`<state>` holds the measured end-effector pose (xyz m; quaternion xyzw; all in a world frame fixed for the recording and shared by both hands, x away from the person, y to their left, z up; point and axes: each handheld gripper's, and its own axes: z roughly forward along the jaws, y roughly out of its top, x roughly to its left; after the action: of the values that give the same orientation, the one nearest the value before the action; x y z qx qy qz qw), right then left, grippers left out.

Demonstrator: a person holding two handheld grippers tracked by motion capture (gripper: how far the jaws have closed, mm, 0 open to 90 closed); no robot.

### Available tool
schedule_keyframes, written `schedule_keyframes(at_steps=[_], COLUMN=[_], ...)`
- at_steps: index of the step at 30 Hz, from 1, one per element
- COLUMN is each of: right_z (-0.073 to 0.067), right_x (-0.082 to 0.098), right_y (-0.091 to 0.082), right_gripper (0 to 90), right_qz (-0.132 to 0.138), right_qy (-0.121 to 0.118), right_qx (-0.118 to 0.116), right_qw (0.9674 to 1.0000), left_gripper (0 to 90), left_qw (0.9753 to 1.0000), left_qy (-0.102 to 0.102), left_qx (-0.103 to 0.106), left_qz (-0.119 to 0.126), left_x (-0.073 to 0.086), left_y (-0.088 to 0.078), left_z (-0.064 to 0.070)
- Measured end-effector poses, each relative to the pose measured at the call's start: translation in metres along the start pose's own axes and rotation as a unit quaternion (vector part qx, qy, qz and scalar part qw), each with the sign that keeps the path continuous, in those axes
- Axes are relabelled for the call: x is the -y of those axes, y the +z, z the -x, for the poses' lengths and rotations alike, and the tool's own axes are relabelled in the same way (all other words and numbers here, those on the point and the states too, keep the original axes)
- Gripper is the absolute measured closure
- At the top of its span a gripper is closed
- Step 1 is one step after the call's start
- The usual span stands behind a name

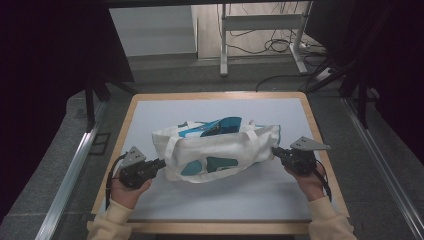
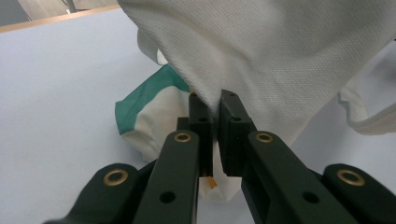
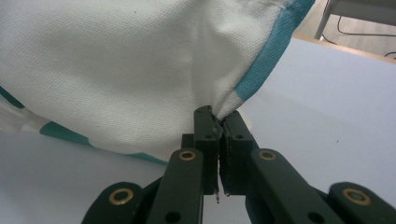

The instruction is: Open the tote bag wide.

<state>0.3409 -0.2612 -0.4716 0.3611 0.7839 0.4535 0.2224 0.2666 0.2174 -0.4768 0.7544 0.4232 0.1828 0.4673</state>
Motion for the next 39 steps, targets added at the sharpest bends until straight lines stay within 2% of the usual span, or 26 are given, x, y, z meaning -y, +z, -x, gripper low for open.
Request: schedule_keyframes(at_steps=[5, 7, 9, 26, 29, 31, 32, 33, 35, 37, 39], right_z=[-0.001, -0.002, -0.003, -0.003, -0.003, 0.0, 0.001, 0.002, 0.003, 0.003, 0.003], right_x=[0.004, 0.005, 0.007, 0.014, 0.014, 0.013, 0.012, 0.01, 0.006, 0.0, -0.007], right_y=[0.005, 0.007, 0.01, 0.017, 0.017, 0.014, 0.012, 0.008, 0.001, -0.006, -0.015], right_gripper=[85.6, 85.6, 85.6, 84.9, 76.8, 67.5, 61.5, 57.4, 52.2, 48.2, 47.1], right_qz=[-0.014, -0.021, -0.029, -0.049, -0.049, -0.042, -0.035, -0.028, -0.012, 0.0, 0.015], right_qy=[-0.002, -0.006, -0.011, -0.011, -0.008, 0.001, 0.009, 0.017, 0.024, 0.025, 0.027], right_qx=[0.0, 0.002, 0.005, 0.002, 0.004, 0.0, 0.0, 0.004, 0.012, 0.019, 0.023], right_qw=[0.9999, 0.9998, 0.9995, 0.9987, 0.9988, 0.9991, 0.9994, 0.9994, 0.9995, 0.9995, 0.9993], left_gripper=[86.2, 86.4, 86.5, 86.3, 83.8, 72.9, 65.5, 62.6, 57.0, 53.2, 53.9], left_qw=[0.9999, 0.9996, 0.9995, 0.9987, 0.9988, 0.9987, 0.999, 0.999, 0.9993, 0.9989, 0.9983], left_qy=[-0.002, 0.009, 0.01, 0.0, 0.0, -0.003, -0.004, -0.004, -0.011, -0.02, -0.03], left_qx=[0.0, -0.009, -0.01, -0.01, -0.013, -0.02, -0.026, -0.026, -0.037, -0.036, -0.033], left_qz=[-0.011, -0.024, -0.03, -0.049, -0.048, -0.046, -0.037, -0.037, -0.004, 0.02, 0.037], left_x=[0.003, 0.005, 0.007, 0.013, 0.013, 0.013, 0.012, 0.012, 0.007, 0.003, -0.003], left_y=[0.005, 0.008, 0.01, 0.021, 0.02, 0.018, 0.013, 0.013, -0.005, -0.019, -0.031], left_z=[-0.001, 0.0, 0.0, -0.007, -0.007, -0.006, -0.005, -0.005, -0.004, -0.006, -0.008])
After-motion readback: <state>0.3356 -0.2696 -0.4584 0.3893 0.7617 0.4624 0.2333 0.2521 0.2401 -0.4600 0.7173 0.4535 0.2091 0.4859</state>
